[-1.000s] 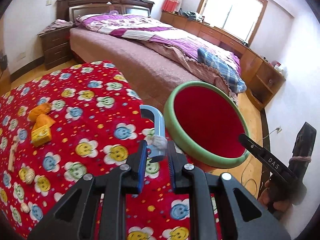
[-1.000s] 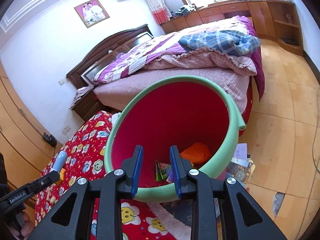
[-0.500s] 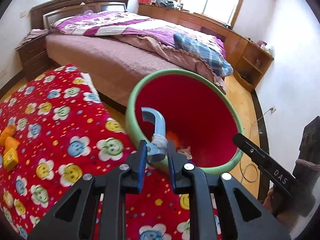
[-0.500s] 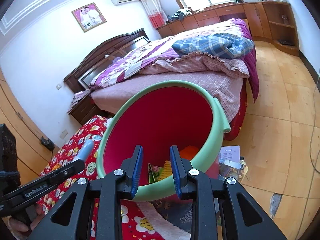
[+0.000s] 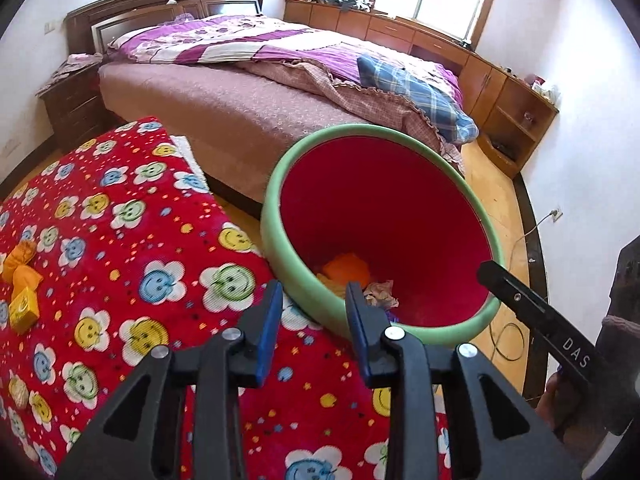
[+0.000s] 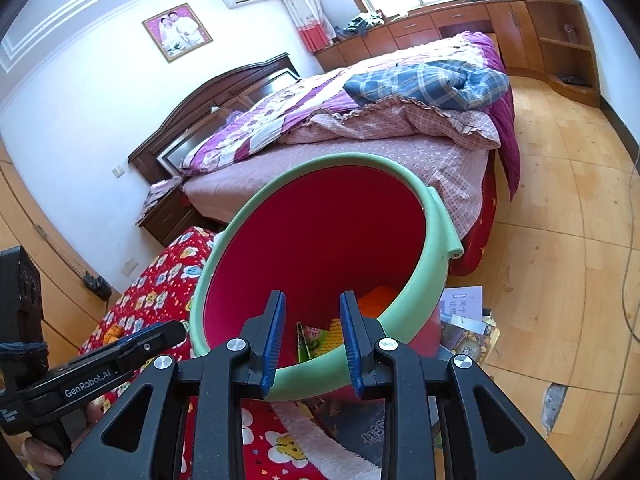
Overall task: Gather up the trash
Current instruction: 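Move both grippers back over the trash on the bed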
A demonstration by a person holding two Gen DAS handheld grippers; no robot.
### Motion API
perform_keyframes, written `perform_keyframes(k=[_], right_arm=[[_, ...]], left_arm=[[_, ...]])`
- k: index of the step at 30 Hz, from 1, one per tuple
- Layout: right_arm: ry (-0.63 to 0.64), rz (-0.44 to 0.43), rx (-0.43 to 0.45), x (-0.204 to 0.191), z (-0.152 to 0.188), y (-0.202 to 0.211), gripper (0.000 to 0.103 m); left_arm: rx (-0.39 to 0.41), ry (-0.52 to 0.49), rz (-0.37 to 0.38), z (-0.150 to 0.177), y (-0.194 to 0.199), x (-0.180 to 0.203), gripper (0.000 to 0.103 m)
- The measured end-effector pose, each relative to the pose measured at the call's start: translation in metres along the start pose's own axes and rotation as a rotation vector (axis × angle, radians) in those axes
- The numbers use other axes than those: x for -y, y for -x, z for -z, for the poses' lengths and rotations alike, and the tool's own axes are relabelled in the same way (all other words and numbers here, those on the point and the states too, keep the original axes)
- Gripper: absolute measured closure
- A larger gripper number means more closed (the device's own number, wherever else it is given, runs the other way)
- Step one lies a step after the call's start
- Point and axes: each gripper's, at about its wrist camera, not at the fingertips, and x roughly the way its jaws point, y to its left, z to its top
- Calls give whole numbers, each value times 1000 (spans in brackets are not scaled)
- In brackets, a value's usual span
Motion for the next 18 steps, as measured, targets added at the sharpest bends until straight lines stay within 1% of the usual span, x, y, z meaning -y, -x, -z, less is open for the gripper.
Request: perform_keyframes(k=[2,4,5,7,10,16,18], right_arm=[[4,-6,4,-3,0,2,72],[7,-14,8,-6,1,4,62],[10,-21,10,-8,1,6,59],[17,-27,9,-13,2,8,58],[28,-38,4,-21,5,9,54],[60,-60,-22,-41,12,9,53],[70,-71,-34,-48,17,9,46]], left_arm=[[3,11,-5,3,5,-3,68],[6,28,-16,7,11,-9,68],[6,37,-22,9,15,-12,67],[6,55,-32,12,20,-19,67],[10,90,-51,18,30,-32,67],[27,151,-105,31,52,-59,65],[32,163,-122,35,59,-66,64]])
